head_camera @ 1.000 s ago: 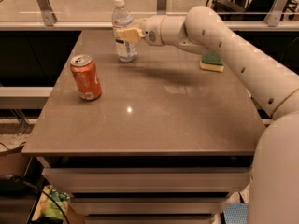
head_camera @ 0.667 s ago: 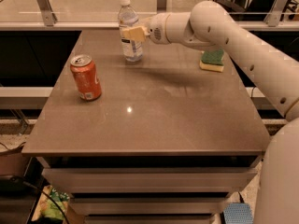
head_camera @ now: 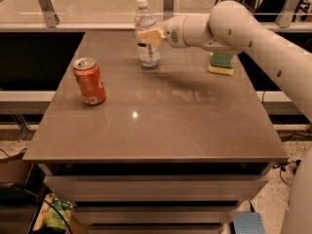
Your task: Knock blue plastic bottle over
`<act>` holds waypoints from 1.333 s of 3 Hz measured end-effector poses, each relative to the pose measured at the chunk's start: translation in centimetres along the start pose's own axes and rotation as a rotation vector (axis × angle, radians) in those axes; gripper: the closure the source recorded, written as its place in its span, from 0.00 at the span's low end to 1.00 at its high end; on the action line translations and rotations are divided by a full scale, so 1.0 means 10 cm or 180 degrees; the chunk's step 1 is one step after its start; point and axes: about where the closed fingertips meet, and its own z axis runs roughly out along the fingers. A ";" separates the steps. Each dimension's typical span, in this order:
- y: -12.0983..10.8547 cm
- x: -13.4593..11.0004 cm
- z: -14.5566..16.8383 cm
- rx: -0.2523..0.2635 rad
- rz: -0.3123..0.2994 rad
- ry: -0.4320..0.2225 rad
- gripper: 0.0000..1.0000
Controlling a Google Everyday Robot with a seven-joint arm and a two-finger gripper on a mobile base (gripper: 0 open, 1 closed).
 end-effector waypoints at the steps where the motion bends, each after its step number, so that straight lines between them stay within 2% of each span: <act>1: -0.06 0.07 -0.22 0.0141 0.0070 0.0070 1.00; 2: -0.06 0.08 -0.43 0.0275 0.0103 0.0216 1.00; 4: -0.03 -0.05 -0.78 0.0496 0.0123 0.0615 1.00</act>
Offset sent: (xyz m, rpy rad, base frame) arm -0.0420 -0.0690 0.0169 -0.1038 0.0858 -0.1670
